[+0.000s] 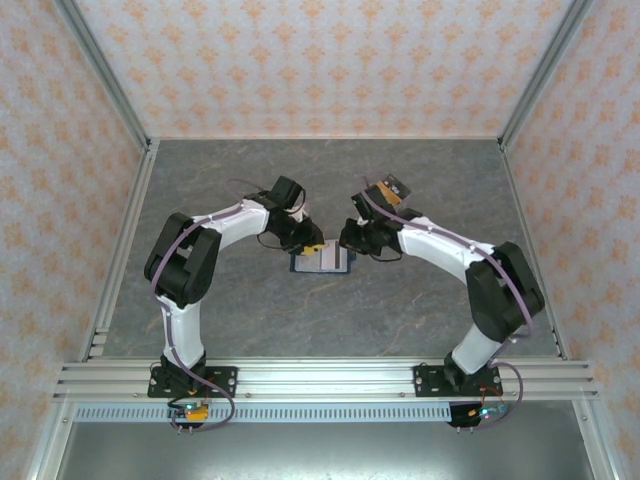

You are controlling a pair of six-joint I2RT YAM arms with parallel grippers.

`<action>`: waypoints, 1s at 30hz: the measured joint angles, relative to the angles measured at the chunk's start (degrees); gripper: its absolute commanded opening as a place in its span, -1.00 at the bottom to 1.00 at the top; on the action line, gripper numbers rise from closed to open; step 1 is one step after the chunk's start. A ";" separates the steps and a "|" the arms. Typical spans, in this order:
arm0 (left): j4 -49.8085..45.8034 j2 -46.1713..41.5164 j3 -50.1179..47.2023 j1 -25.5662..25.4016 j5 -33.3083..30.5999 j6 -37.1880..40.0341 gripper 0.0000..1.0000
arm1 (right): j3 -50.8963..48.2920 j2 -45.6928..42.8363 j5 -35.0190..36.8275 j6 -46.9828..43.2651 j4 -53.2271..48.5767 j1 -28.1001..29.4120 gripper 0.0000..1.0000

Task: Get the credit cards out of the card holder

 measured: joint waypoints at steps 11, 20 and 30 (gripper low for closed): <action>2.58 2.21 -0.48 -0.74 -0.46 -1.55 -0.52 | 1.20 9.38 -2.08 2.10 -0.02 0.52 -0.70; 4.42 2.64 -1.33 -0.72 -0.20 -1.53 -0.43 | 1.51 10.78 -3.21 3.63 0.02 -0.79 -0.72; 5.35 2.69 -1.44 -0.68 0.66 -0.87 -0.37 | 2.01 12.00 -6.78 4.70 1.05 -1.75 -0.72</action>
